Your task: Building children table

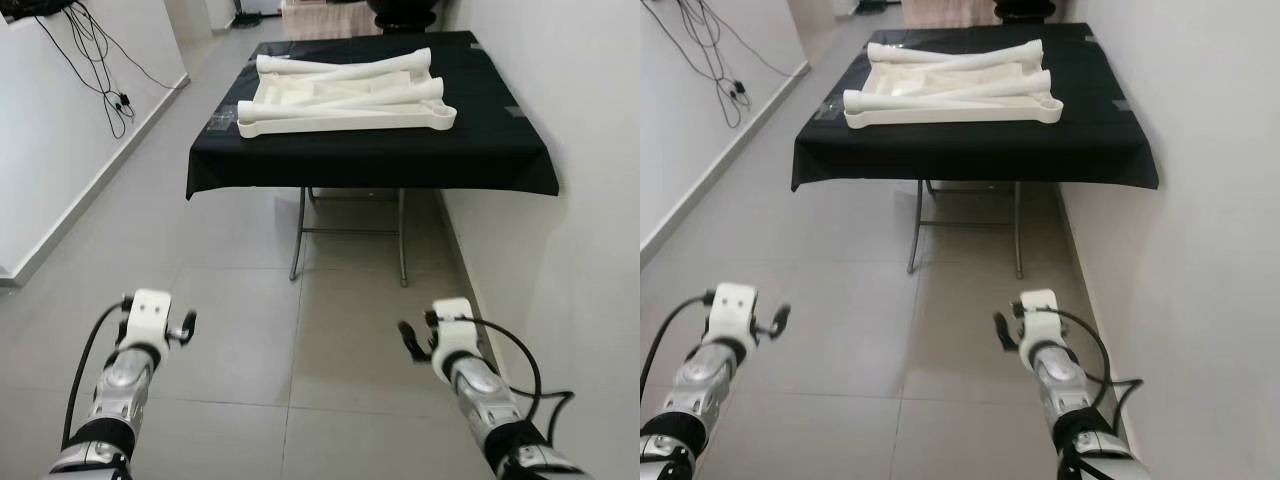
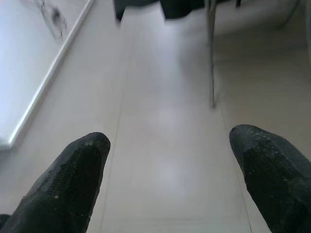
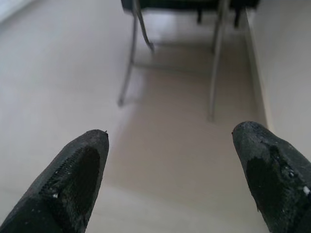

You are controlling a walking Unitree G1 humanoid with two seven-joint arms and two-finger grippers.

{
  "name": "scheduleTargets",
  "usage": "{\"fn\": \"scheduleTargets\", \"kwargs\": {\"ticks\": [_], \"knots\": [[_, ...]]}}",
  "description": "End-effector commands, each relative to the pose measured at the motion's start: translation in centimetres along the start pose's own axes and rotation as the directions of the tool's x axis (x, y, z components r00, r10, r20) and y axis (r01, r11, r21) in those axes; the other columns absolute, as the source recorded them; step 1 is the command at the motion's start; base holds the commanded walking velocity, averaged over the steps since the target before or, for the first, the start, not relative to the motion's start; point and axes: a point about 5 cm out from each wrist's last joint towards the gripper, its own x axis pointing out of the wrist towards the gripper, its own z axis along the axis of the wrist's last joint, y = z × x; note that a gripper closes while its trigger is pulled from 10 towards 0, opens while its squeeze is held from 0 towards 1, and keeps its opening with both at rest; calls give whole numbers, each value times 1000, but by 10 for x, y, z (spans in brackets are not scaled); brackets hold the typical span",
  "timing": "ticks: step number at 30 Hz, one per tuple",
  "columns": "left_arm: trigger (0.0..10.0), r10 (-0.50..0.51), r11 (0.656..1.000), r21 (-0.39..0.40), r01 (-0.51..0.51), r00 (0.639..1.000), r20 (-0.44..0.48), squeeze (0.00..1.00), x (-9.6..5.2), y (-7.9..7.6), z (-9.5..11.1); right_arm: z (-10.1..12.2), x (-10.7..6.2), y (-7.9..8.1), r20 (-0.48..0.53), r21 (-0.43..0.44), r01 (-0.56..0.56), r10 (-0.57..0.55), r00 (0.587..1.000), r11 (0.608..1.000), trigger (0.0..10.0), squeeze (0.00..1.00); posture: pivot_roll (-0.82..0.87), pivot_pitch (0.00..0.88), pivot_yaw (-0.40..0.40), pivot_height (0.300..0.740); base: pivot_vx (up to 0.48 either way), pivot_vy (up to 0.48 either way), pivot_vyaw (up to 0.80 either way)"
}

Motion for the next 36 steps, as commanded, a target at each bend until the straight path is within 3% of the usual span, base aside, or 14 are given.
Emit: {"fn": "scheduleTargets", "kwargs": {"ticks": [1, 2, 3, 4, 5, 6, 9, 11, 15, 19, 26, 36], "knots": [[10000, -22, 999, 24, 22, 1000, 22, 0, -6, -13, 3, 5, 0, 9, 43, -7, -33, 33, 999, 999, 10000, 0, -89, 0, 64, 740, 0, 0, 0], [10000, -86, 996, 18, 85, 995, 59, 0, -11, -27, 10, 14, -1, 16, 108, -16, -57, 58, 992, 998, 10000, 0, 0, 0, 0, 740, 0, 0, 0], [10000, -132, 991, 10, 132, 988, 83, 0, -15, -37, 15, 21, -2, 21, 152, -21, -73, 75, 985, 997, 10000, 0, 0, 0, 0, 740, 0, 0, 0], [10000, -132, 991, 10, 132, 988, 83, 0, -15, -37, 15, 21, -2, 21, 152, -21, -73, 75, 985, 997, 10000, 0, 0, 0, 0, 740, 0, 0, 0], [10000, -195, 980, -14, 198, 974, 113, 0, -24, -51, 16, 26, -5, 32, 194, -17, -109, 110, 975, 994, 10000, 0, 0, 0, 0, 740, 0, 0, 0], [10000, -247, 966, -44, 254, 961, 128, 0, -35, -64, 12, 30, -11, 44, 227, -21, -145, 146, 963, 989, 10000, 0, -89, 0, 57, 740, 0, 0, 0], [10000, -272, 957, -64, 282, 952, 139, 0, -42, -71, 9, 32, -14, 52, 244, -26, -169, 170, 955, 985, 10000, 0, -89, 0, 57, 740, 0, 0, 0], [10000, -289, 950, -99, 297, 953, 93, 0, -58, -86, -8, 27, -25, 74, 261, -24, -249, 246, 933, 968, 10000, 0, -104, 0, 55, 740, 0, 0, 0], [10000, -287, 950, -109, 294, 955, 78, 0, -61, -89, -9, 23, -26, 77, 243, -30, -253, 253, 937, 967, 10000, 0, -102, 0, 51, 740, 0, 0, 0], [10000, -278, 956, -76, 283, 958, 67, 0, -60, -87, -3, 23, -25, 70, 223, -24, -217, 217, 950, 976, 10000, 0, -108, 0, 44, 740, 0, 0, 0], [10000, -281, 954, -87, 286, 958, 58, 0, -59, -82, -2, 28, -28, 63, 216, -90, -167, 183, 959, 982, 10000, 0, -119, 0, 37, 740, 0, 0, 0], [10000, -260, 957, -108, 271, 960, 104, 0, -38, -71, 18, 44, -13, 49, 200, -6, -111, 110, 973, 994, 10000, 0, -123, 0, 52, 740, 133, 0, 0]]}}
